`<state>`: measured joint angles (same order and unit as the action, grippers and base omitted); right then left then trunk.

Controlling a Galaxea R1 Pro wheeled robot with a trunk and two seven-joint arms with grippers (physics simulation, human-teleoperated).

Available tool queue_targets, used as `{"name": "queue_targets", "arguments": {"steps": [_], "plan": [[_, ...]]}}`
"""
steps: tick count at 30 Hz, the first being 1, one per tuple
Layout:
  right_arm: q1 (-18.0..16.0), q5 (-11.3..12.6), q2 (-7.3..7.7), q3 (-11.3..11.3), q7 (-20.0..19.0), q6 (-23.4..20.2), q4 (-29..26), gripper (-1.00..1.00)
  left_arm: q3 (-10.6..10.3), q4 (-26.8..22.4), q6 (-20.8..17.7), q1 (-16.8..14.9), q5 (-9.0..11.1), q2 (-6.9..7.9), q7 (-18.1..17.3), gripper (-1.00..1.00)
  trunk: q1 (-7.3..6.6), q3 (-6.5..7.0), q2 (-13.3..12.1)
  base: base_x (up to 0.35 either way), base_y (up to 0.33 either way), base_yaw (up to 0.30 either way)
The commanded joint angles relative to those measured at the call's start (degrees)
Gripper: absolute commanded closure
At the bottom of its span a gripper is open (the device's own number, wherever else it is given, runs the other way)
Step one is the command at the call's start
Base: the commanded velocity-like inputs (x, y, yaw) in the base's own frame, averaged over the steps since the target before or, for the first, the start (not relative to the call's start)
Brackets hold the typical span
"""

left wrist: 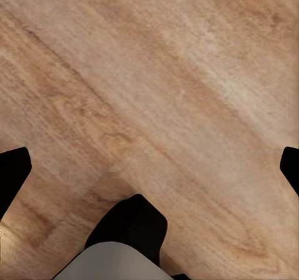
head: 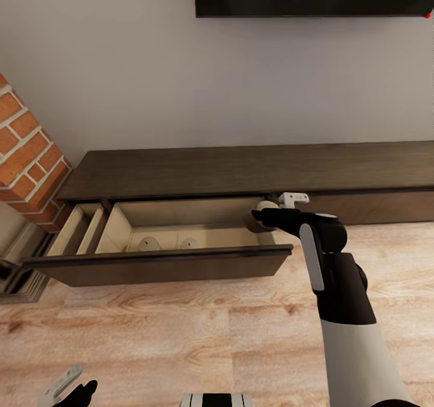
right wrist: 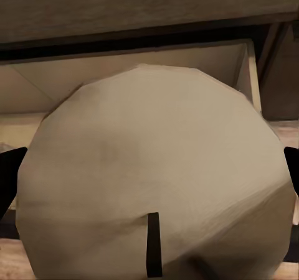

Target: Place each of the two pumpkins and all three candles from the living room inside a cabinet in the living room (use any cabinet), then make sure every cabinet is closed, and position the cauldron so it is next to a table in the living room.

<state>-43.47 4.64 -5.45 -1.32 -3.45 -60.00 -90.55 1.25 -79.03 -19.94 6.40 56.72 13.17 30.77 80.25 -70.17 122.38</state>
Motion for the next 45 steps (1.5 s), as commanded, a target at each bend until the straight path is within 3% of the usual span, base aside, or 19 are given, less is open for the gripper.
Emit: {"name": "queue_targets", "arguments": {"steps": [1, 8, 19, 24, 29, 35, 38, 45], "plan": [[0.01, 0.02, -0.04, -0.11, 0.03, 0.0, -0.05, 1.0, -0.01, 0.12, 0.02, -0.02, -0.03, 0.0, 0.0, -1.0, 0.0, 0.1, 0.0, 0.0, 0.0, 0.0], [0.05, -0.06, -0.1, -1.36, 0.11, 0.0, -0.15, 1.0, -0.07, 0.58, 0.11, -0.06, -0.11, -0.28, -0.08, -1.0, 0.0, 0.76, 0.0, 0.101, 0.089, 0.0], [2.16, -0.2, 0.11, -1.47, 0.11, 0.0, -1.43, 1.0, 0.02, 0.7, 0.09, -0.05, -0.11, -0.34, 0.03, -1.0, 0.0, 1.81, 0.0, 0.23, 0.216, 0.0], [5.78, -0.29, -0.01, -1.83, 0.19, 0.0, -1.28, 1.0, 0.04, 0.89, 0.08, -0.07, -0.15, -0.34, 0.01, -1.0, 0.0, 2.29, 0.0, 0.207, 0.215, 0.0], [6.65, -0.28, -0.1, -3.33, 0.2, 0.0, -0.68, 1.0, -0.01, 1.3, 0.08, -0.08, -0.19, -0.34, -0.01, -1.0, 0.0, 2.76, 0.0, 0.044, 0.046, 0.0], [6.73, -0.28, -0.14, -3.94, 0.79, 0.0, 4.91, 1.0, -0.02, 1.96, 0.08, -0.12, -0.2, -0.34, -0.01, -1.0, 0.0, 3.34, 0.0, 0.006, 0.006, 0.0], [6.68, -0.08, -0.13, -3.85, 4.43, 0.0, 8.21, 1.0, -0.02, 2.21, 0.08, -0.15, -0.2, -0.34, -0.01, -1.0, 0.0, 3.62, 0.0, 0.001, 0.001, 0.0], [6.65, 0.08, -0.08, -3.53, 6.47, 0.0, 9.98, 1.0, -0.02, 2.29, 0.08, -0.16, -0.2, -0.34, 0.02, -1.0, 0.0, 4.29, 0.0, 0.0, 0.0, 0.0]]}}
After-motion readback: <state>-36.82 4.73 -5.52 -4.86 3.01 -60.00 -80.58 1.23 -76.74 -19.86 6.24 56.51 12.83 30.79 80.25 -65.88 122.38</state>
